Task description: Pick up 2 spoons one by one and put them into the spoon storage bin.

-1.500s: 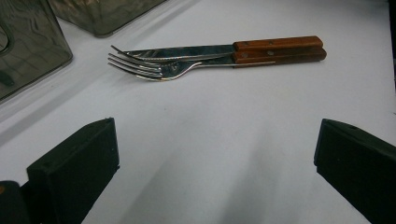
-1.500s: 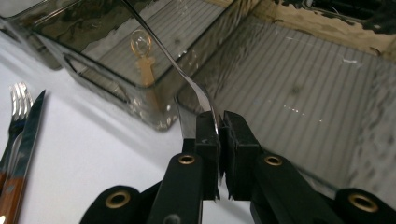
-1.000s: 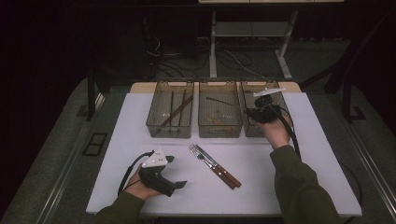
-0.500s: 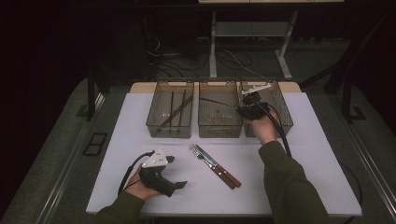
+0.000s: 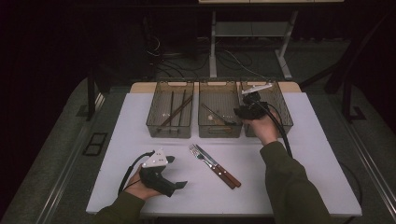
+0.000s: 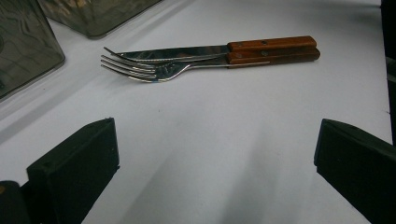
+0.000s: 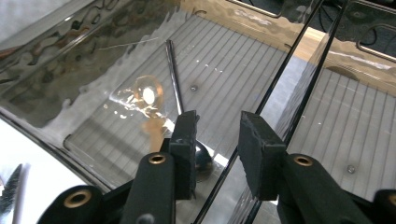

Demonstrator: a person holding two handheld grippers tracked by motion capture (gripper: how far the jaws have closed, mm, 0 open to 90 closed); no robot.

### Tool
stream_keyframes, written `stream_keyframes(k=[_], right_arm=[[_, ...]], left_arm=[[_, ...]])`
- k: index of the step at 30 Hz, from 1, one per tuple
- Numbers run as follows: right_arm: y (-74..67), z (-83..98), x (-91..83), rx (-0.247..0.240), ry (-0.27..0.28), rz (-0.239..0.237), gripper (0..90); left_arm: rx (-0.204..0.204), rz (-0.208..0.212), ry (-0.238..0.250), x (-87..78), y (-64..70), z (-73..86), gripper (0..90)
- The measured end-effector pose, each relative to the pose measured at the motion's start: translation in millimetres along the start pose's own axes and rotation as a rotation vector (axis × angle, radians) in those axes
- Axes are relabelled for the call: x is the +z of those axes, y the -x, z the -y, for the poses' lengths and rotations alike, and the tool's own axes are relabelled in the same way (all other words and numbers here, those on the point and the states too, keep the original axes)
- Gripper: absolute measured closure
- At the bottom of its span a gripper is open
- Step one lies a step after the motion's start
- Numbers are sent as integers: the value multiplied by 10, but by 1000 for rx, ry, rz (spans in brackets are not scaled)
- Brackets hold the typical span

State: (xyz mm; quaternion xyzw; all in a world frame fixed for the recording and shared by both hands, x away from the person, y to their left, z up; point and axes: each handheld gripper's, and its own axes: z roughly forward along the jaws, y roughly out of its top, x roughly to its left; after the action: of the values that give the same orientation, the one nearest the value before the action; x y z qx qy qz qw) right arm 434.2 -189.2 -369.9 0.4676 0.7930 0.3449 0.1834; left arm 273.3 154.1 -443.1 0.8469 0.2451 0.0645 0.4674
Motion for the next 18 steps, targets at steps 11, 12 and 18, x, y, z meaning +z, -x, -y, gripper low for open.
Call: stream_keyframes(k=[11, 12, 18], right_arm=[[56, 76, -185, 2, 40, -83, 514], [59, 94, -204, 0, 46, -92, 501], [41, 234, -320, -27, 63, -121, 450]], left_arm=[[1, -1, -1, 0, -2, 1, 0], [0, -2, -1, 0, -2, 0, 0], [5, -4, -7, -3, -9, 1, 0]])
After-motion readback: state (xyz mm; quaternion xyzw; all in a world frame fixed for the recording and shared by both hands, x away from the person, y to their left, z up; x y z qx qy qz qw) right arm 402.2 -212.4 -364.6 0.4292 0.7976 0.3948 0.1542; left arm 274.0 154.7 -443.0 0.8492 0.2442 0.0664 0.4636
